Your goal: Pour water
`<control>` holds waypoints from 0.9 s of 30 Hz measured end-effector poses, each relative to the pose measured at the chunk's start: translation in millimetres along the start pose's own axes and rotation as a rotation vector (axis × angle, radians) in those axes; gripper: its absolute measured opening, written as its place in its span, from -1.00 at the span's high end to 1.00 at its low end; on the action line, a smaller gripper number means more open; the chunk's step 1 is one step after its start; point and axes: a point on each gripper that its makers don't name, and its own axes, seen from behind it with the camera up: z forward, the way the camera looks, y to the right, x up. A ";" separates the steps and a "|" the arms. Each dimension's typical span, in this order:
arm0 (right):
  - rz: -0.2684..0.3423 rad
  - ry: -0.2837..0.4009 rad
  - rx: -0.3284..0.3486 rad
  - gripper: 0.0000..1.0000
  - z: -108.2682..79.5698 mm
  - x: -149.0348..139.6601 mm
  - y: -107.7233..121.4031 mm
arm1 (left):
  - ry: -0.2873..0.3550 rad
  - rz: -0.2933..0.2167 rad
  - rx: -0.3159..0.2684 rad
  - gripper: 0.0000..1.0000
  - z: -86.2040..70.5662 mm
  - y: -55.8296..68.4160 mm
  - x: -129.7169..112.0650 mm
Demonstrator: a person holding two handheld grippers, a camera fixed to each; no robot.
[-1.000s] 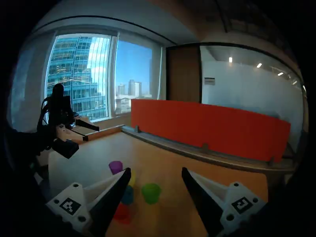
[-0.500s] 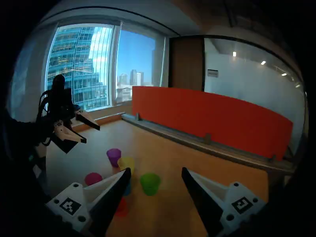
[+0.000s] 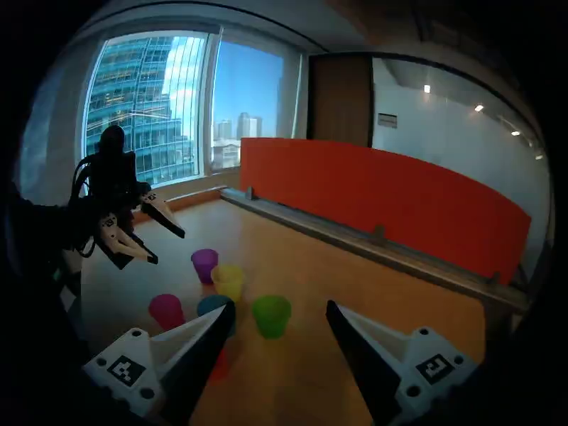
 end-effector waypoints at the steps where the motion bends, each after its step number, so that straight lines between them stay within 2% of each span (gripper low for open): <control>1: 0.001 -0.001 -0.001 -0.99 0.7 -0.7 0.3 | -0.005 0.000 -0.004 -0.98 1.5 0.6 -2.1; 14: 0.002 -0.023 -0.002 -0.99 11.7 -13.4 3.4 | -0.070 0.005 -0.048 -0.98 21.6 8.4 -27.4; 27: -0.005 -0.048 0.000 -0.99 24.2 -28.3 5.1 | -0.149 0.018 -0.092 -0.98 49.7 15.6 -53.2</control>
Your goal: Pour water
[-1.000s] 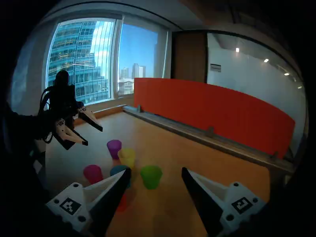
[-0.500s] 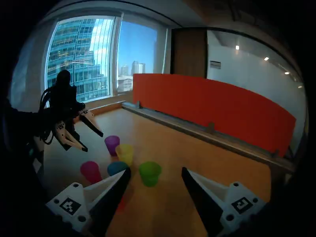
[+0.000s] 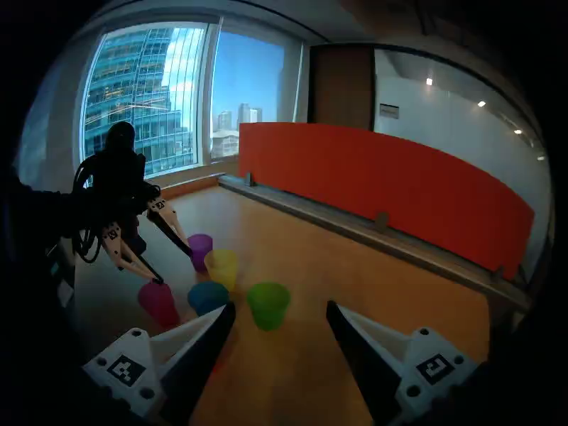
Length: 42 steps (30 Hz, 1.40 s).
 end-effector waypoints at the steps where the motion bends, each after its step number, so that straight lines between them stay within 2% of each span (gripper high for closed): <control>1: 0.000 -0.001 0.001 -0.99 0.8 -0.7 0.1 | -0.006 0.000 -0.003 -0.98 2.4 0.4 -1.5; 21: 0.014 -0.009 0.011 -0.99 12.4 -9.5 6.0 | -0.110 -0.001 -0.039 -0.98 48.9 0.0 -21.9; 42: 0.030 -0.010 -0.001 -0.99 13.3 -14.8 16.5 | -0.134 -0.004 -0.042 -0.98 83.1 -2.4 -27.0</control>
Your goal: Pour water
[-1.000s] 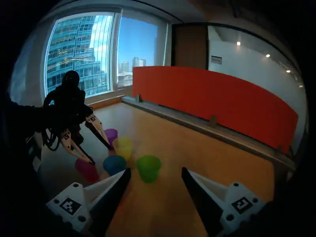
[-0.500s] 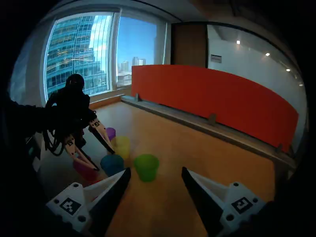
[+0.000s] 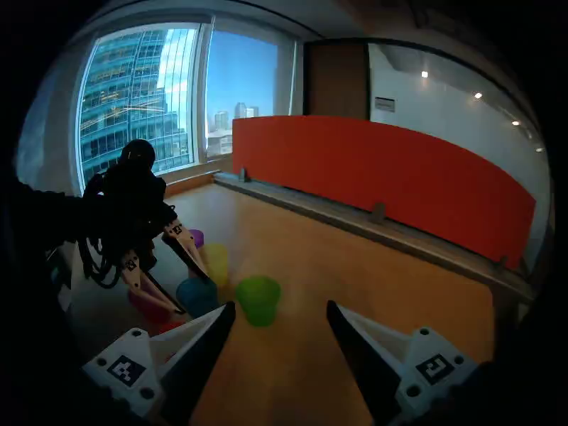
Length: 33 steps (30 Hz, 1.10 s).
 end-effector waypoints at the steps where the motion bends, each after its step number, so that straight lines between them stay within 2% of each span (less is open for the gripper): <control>1: 0.000 0.000 0.000 -0.99 0.0 -0.1 0.0 | 0.000 0.002 0.001 -0.98 1.1 0.0 -0.2; 9: 0.001 0.001 -0.004 -0.99 -1.0 -0.9 1.7 | 0.000 0.020 0.021 -0.96 5.4 -1.8 0.0; 11: 0.002 0.003 -0.005 -0.99 -1.6 -0.4 2.0 | 0.001 0.022 0.023 -0.84 5.5 -2.0 0.6; 17: 0.006 0.006 -0.006 -0.99 -3.1 0.4 2.6 | -0.006 0.035 0.028 -0.79 5.2 -1.6 0.0; 23: 0.007 0.007 -0.007 -0.99 -3.3 0.4 2.4 | -0.003 0.022 0.023 -0.79 4.2 -1.1 0.5; 29: 0.005 0.007 -0.011 -0.99 -3.5 1.0 4.1 | 0.018 0.016 0.008 -0.79 -1.3 2.0 4.1; 33: 0.007 0.007 -0.014 -0.99 -3.4 1.8 4.5 | 0.053 0.014 0.005 -0.78 -11.0 2.4 15.2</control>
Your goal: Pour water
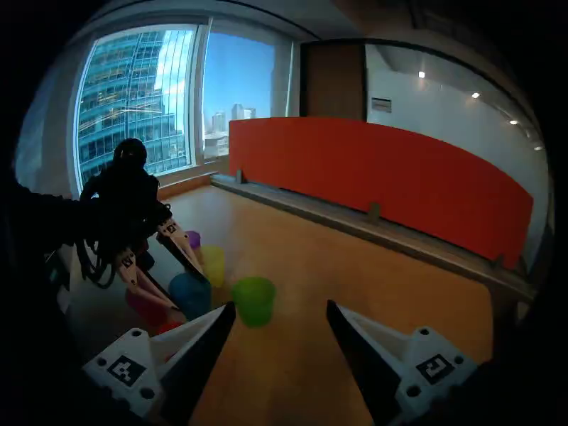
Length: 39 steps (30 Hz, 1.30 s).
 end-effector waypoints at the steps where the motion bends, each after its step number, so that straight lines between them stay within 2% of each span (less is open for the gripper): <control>1: 0.000 0.000 0.000 -0.99 0.1 0.5 -0.2 | 0.006 0.000 0.003 -0.78 -2.4 -0.8 2.5; 20: -0.016 0.002 0.000 -0.99 6.9 8.7 -4.2 | 0.185 0.006 0.083 -0.78 -52.9 -9.8 50.5; 39: -0.025 -0.008 0.022 -0.99 22.3 8.6 -8.4 | 0.349 -0.030 0.168 -0.78 -102.2 -23.0 83.2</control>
